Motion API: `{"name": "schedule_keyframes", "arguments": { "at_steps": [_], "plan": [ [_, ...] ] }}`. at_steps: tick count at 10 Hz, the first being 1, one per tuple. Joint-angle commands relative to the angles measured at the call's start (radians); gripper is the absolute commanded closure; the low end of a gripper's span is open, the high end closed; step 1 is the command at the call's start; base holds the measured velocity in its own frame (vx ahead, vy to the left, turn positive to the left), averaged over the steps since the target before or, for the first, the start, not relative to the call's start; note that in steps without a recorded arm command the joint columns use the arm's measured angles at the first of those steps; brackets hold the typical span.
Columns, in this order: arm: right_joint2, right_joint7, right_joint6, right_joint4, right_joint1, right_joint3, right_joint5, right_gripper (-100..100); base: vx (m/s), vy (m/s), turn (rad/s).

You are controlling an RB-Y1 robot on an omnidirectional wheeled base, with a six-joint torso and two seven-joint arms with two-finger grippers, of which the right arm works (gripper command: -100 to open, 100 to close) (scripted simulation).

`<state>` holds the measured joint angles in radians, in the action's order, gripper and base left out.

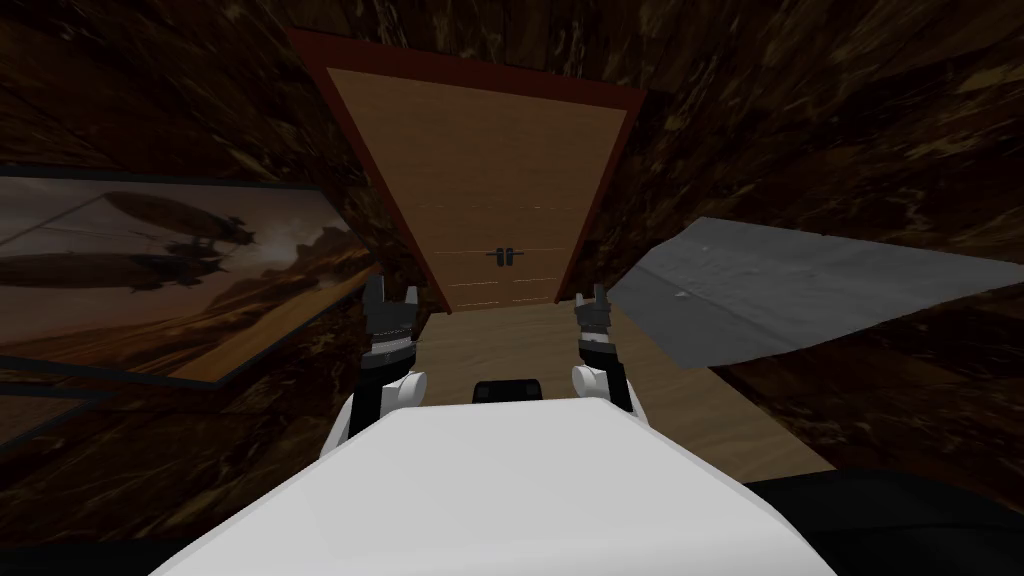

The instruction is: Pull the door open

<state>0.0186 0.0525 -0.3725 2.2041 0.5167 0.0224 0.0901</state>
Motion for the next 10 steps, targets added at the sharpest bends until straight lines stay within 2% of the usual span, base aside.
{"name": "schedule_keyframes", "arguments": {
  "at_steps": [1, 4, 10],
  "plan": [
    [0.011, 0.009, 0.002, -0.034, -0.019, -0.009, -0.01, -100, 0.073, 0.015, 0.071],
    [0.026, 0.025, 0.005, -0.095, -0.055, -0.027, -0.028, -100, 0.134, 0.022, 0.059],
    [0.057, 0.067, 0.012, -0.25, -0.144, -0.07, -0.074, -100, 0.16, 0.02, 0.071]
  ]
}}
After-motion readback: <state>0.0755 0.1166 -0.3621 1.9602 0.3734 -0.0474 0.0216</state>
